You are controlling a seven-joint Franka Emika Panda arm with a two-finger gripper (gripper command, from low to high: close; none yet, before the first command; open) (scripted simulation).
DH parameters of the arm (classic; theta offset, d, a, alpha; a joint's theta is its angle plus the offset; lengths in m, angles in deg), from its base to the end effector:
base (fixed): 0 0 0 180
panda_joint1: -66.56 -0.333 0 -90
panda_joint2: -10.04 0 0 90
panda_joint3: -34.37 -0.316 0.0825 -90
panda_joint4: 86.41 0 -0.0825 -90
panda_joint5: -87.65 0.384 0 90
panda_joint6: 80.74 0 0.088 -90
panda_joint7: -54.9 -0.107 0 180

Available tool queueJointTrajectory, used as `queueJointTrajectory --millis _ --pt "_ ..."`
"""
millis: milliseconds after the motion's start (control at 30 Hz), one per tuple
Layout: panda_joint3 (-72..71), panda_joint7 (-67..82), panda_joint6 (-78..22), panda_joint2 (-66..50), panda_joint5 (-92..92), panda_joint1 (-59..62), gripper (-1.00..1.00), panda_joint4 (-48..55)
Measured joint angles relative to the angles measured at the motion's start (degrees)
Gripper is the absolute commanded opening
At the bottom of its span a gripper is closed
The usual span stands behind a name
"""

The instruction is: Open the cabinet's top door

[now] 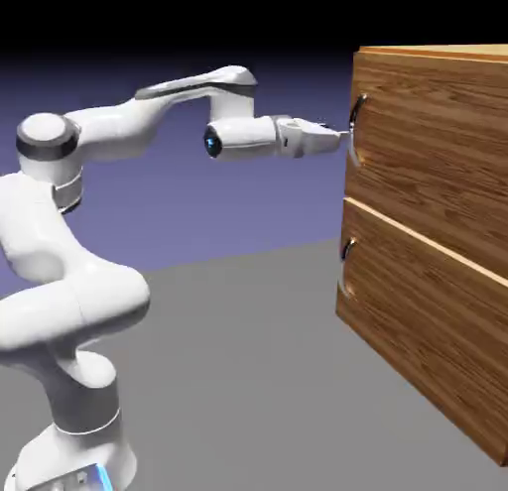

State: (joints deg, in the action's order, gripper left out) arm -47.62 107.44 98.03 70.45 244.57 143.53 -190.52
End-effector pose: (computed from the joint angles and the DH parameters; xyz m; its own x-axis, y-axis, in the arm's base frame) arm 0.5104 0.2396 0.5284 -0.0238 -0.7060 0.7078 -0.0239 -0.7074 -0.7064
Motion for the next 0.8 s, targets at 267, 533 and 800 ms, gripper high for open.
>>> queueJointTrajectory --millis 267,533,800 --pt "-2.1 -0.1 -2.3 -0.8 -0.5 4.5 -1.00 3.2" --pt "6.9 2.6 -12.7 -1.4 -1.1 -10.5 -1.00 -13.4" --pt "18.1 4.2 -22.9 -1.2 -5.5 -26.9 -1.00 -29.8"
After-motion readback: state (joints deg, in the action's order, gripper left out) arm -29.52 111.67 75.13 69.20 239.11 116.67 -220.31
